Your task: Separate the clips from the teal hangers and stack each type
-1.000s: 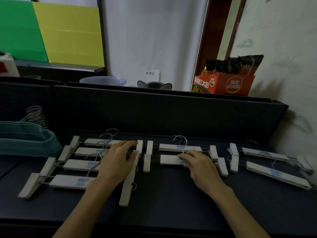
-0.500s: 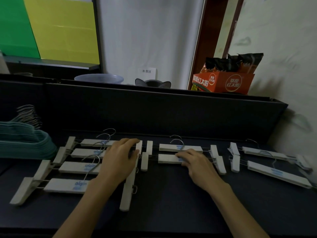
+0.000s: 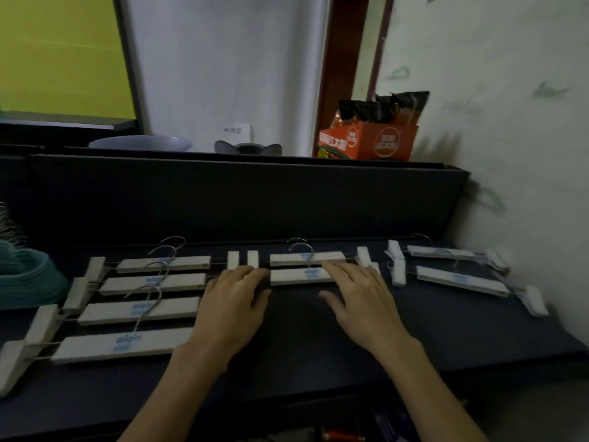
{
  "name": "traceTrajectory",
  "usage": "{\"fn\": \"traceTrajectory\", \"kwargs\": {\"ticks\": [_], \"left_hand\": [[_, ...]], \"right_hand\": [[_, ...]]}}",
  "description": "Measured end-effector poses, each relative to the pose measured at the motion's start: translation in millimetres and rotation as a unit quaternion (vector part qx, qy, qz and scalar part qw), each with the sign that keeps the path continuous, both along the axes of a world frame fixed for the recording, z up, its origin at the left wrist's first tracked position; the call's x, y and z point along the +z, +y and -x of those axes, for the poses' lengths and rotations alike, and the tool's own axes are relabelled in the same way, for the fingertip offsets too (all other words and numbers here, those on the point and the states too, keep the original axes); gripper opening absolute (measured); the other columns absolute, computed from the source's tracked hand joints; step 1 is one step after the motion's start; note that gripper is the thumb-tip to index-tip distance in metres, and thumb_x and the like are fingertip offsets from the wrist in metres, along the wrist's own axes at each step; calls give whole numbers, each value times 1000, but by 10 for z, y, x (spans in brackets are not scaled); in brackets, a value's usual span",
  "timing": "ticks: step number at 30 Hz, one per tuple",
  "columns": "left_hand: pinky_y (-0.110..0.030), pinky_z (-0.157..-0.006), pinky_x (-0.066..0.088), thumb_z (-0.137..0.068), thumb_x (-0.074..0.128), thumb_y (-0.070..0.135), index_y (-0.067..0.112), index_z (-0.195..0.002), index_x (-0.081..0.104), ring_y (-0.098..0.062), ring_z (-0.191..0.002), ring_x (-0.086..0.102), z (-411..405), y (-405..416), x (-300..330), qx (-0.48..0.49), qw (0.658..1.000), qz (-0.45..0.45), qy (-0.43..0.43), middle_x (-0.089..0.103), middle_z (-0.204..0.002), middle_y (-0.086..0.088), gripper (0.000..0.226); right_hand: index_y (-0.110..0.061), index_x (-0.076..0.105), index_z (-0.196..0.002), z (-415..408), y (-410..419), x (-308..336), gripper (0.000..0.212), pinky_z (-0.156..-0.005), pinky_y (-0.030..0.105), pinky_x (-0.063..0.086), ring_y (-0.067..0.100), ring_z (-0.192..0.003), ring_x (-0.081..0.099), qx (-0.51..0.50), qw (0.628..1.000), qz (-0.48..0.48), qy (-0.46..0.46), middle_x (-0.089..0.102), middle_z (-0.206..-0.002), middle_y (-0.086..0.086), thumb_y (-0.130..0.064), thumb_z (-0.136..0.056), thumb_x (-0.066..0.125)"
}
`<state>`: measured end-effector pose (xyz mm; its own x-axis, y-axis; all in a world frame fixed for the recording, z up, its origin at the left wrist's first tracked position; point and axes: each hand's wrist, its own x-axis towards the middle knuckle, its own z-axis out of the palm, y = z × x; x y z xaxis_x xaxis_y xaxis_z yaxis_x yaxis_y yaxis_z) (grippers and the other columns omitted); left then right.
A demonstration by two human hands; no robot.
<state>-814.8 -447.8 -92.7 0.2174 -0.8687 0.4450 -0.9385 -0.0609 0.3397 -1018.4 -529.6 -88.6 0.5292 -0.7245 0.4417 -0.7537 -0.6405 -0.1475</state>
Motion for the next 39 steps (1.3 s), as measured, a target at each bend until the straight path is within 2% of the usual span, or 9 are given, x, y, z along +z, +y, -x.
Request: {"fn": "traceTrajectory", "kwargs": {"ticks": [7, 12, 17, 21, 24, 29, 32, 39], "left_hand": [[-37, -103, 35, -91, 52, 39, 31, -132, 47, -17, -123, 44, 609, -282, -6, -93, 995, -29, -9, 49, -135, 5, 42], [-37, -102, 37, -91, 51, 39, 30, -129, 50, -17, -121, 46, 1165, -638, 31, -169, 985, -28, -17, 51, -131, 7, 39], [-33, -96, 39, -91, 53, 37, 29, -127, 52, -17, -115, 48, 1656, -1009, 43, -196, 980, -22, -27, 53, -127, 7, 37], [-34, -98, 38, -91, 53, 37, 29, -129, 50, -17, -117, 48, 1886, -1338, 111, -183, 983, -23, -26, 52, -130, 7, 39], [-35, -96, 39, -91, 53, 35, 27, -128, 51, -18, -116, 49, 1989, -1587, 185, -165, 986, -22, -24, 53, -129, 5, 38], [-36, -94, 41, -91, 56, 32, 26, -127, 53, -18, -114, 49, 2067, -1851, 260, -123, 992, -14, -6, 55, -127, 5, 36], [-35, -94, 41, -92, 55, 31, 26, -127, 52, -18, -115, 48, 2079, -1928, 277, -107, 994, -24, 8, 54, -127, 5, 36], [-38, -98, 42, -92, 54, 31, 26, -129, 51, -16, -117, 47, 2050, -2104, 323, -102, 994, -36, 19, 53, -129, 4, 37]], "right_hand": [[-28, 37, -141, 1069, 124, 62, 55, -107, 34, 30, 17, -125, 40, -140, 990, -28, 16, 46, -137, -5, -52, -92, 44], [-23, 44, -138, 1811, 118, 91, 55, -100, 37, 38, 21, -120, 47, -225, 974, -33, 6, 52, -133, -2, -51, -91, 48], [-21, 49, -134, 2279, -96, 75, 51, -95, 38, 42, 25, -114, 52, -260, 965, -41, -4, 56, -127, 2, -44, -90, 54], [-23, 50, -133, 2486, -448, 84, 47, -95, 37, 43, 23, -113, 52, -233, 972, -38, -3, 57, -125, 1, -41, -90, 55], [-26, 49, -133, 2515, -729, 77, 45, -95, 34, 43, 19, -111, 51, -174, 984, -38, 5, 56, -125, -4, -40, -91, 55], [-30, 40, -139, 2428, -1099, 64, 48, -102, 25, 30, 9, -119, 42, -68, 995, -62, 30, 49, -132, -10, -38, -93, 52], [-32, 34, -141, 2373, -1232, 27, 50, -103, 25, 29, 9, -121, 41, -29, 995, -79, 58, 46, -135, -9, -38, -94, 49], [-30, 41, -139, 2367, -1364, 35, 47, -101, 22, 31, 11, -119, 46, 10, 994, -99, 48, 52, -133, -5, -25, -94, 54]]}}
